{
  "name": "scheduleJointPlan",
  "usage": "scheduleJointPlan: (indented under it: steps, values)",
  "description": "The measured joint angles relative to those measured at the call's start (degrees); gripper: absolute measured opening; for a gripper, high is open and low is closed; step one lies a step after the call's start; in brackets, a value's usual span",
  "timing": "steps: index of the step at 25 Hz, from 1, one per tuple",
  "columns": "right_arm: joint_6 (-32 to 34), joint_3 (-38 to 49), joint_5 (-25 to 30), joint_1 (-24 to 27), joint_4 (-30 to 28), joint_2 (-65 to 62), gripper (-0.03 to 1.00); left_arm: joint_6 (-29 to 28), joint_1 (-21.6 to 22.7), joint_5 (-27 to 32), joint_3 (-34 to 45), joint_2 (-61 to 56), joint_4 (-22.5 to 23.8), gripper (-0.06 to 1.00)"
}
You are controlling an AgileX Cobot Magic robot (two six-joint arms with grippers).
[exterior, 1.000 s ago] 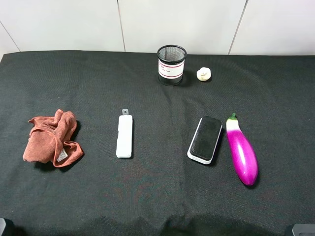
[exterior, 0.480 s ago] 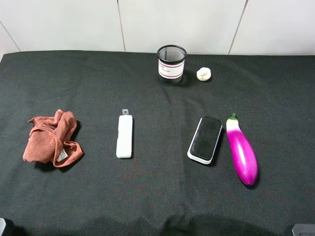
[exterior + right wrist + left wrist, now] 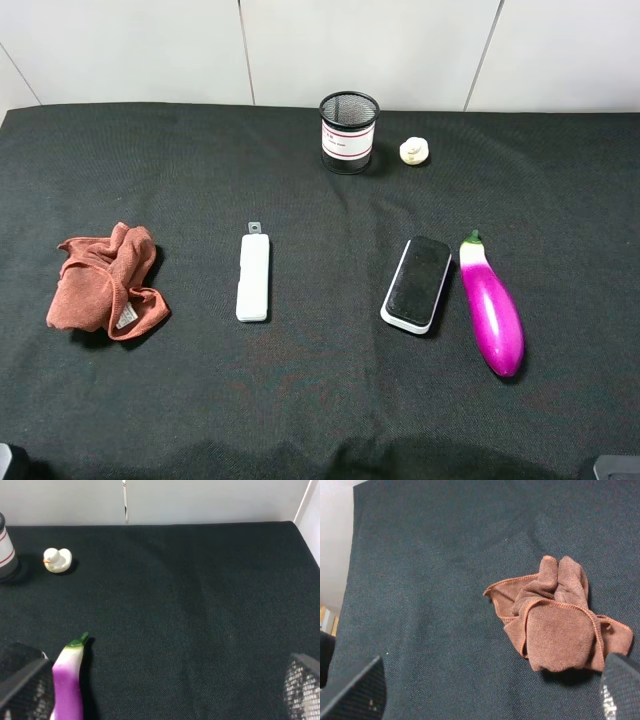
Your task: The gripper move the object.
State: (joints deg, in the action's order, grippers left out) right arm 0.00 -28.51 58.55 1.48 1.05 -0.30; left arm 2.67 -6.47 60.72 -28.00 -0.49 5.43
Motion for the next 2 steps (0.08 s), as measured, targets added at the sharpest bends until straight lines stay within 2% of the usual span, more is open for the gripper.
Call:
scheduleJointPlan:
  steps: [2]
  values:
    - [0.00,0.00,0.00,0.00,0.00,0.00,0.69,0.00,0.00,0.00,0.00,0.00,0.00,0.91]
